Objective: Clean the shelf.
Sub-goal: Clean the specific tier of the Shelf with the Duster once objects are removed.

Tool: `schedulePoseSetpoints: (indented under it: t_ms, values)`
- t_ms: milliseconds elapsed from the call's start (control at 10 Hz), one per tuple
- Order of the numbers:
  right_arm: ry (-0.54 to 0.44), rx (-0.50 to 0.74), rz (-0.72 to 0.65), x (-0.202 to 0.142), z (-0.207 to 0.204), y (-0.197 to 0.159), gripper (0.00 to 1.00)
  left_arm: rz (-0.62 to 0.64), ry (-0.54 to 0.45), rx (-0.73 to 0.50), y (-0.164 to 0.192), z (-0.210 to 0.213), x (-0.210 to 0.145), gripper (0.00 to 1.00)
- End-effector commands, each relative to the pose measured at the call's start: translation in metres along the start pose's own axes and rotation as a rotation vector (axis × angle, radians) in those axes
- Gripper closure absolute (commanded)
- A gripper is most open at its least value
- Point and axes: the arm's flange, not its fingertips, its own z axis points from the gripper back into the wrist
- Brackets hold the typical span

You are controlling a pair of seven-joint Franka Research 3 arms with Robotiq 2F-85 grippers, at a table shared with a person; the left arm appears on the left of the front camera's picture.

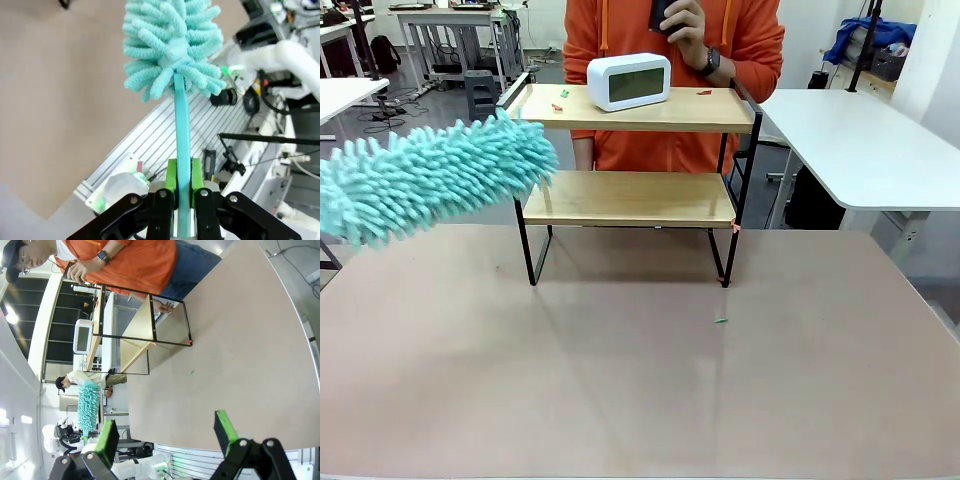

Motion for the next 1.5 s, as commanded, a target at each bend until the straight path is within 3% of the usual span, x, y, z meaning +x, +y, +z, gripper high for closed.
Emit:
schedulePoseSetpoints:
  t_ms: [0, 200, 300, 500, 700, 800, 1100, 1400]
  values:
    - [-0.011, 0.026, 0.026, 0.002, 0.000, 0.002, 0.00, -0.065, 0.139, -0.046, -0.011, -0.032, 0.040, 0.88]
    - [-0.011, 0.026, 0.026, 0.002, 0.000, 0.002, 0.00, -0.073, 0.273, -0.009, -0.024, -0.077, 0.078, 0.88]
    - [-0.011, 0.026, 0.026, 0.002, 0.000, 0.002, 0.00, -0.074, 0.286, -0.022, -0.033, -0.097, 0.095, 0.88]
    - [-0.011, 0.026, 0.026, 0.002, 0.000, 0.002, 0.00, -0.036, 0.215, 0.014, -0.045, -0.134, 0.124, 0.88]
    - [-0.011, 0.026, 0.026, 0.002, 0.000, 0.002, 0.00, 0.036, 0.023, 0.108, -0.049, -0.158, 0.148, 0.88]
    - [-0.011, 0.026, 0.026, 0.002, 0.000, 0.002, 0.00, 0.046, -0.011, 0.116, -0.051, -0.163, 0.154, 0.88]
    - [-0.011, 0.026, 0.026, 0.002, 0.000, 0.002, 0.00, 0.044, -0.006, 0.162, -0.049, -0.186, 0.173, 0.88]
    - [-0.011, 0.026, 0.026, 0.002, 0.000, 0.002, 0.00, 0.072, -0.064, 0.214, -0.040, -0.215, 0.204, 0.88]
